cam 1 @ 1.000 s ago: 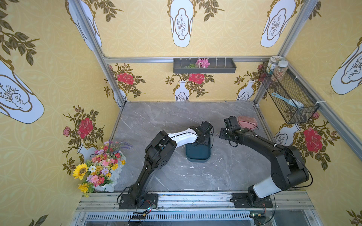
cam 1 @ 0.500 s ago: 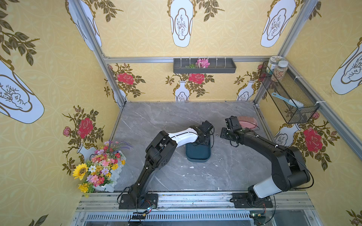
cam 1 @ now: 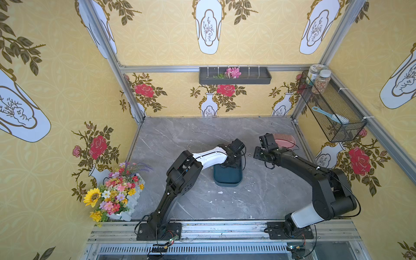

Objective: Take out the wing nut from the storage box
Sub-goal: Pick up the nut from the storage box, then place the nut at the center of the board.

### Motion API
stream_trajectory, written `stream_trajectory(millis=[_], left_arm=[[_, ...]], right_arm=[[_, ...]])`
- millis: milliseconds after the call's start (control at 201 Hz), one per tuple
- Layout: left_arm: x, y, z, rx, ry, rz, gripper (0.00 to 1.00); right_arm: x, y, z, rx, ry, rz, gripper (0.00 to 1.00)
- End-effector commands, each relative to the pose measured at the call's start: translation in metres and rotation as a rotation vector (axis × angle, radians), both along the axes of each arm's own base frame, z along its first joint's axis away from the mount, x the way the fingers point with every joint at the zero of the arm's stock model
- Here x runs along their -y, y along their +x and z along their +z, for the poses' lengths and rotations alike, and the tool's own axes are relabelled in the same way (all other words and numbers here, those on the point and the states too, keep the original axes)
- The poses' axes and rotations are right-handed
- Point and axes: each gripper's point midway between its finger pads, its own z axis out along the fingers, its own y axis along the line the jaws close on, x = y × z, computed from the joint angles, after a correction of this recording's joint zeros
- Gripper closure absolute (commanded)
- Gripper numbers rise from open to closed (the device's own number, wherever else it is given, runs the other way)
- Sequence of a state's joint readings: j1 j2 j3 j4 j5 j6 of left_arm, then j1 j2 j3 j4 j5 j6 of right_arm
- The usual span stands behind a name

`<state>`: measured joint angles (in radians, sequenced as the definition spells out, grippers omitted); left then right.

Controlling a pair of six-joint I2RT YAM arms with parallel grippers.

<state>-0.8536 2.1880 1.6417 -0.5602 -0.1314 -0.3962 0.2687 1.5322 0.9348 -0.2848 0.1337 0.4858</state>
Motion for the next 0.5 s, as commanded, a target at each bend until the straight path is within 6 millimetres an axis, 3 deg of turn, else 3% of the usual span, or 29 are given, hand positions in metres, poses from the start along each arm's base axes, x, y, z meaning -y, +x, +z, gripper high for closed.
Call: stream_trajectory(millis=[0, 160, 314, 414, 498], left_arm=[[-0.002, -0.007, 0.016, -0.024, -0.039, 0.013, 0.77], [-0.012, -0.003, 0.068, 0.005, -0.171, 0.065, 0.78], [-0.052, 0.014, 0.104, 0.052, -0.248, 0.177, 0.78], [-0.097, 0.035, 0.11, 0.108, -0.23, 0.291, 0.78], [-0.128, 0.051, 0.097, 0.104, -0.222, 0.371, 0.79]], right_arm=[[0.001, 0.006, 0.007, 0.033, 0.001, -0.006, 0.46], [0.0, 0.007, 0.006, 0.031, 0.002, -0.008, 0.46], [0.0, 0.008, 0.005, 0.027, 0.009, -0.011, 0.46], [0.0, 0.008, 0.004, 0.027, 0.011, -0.011, 0.46], [0.001, 0.008, 0.004, 0.027, 0.01, -0.014, 0.46]])
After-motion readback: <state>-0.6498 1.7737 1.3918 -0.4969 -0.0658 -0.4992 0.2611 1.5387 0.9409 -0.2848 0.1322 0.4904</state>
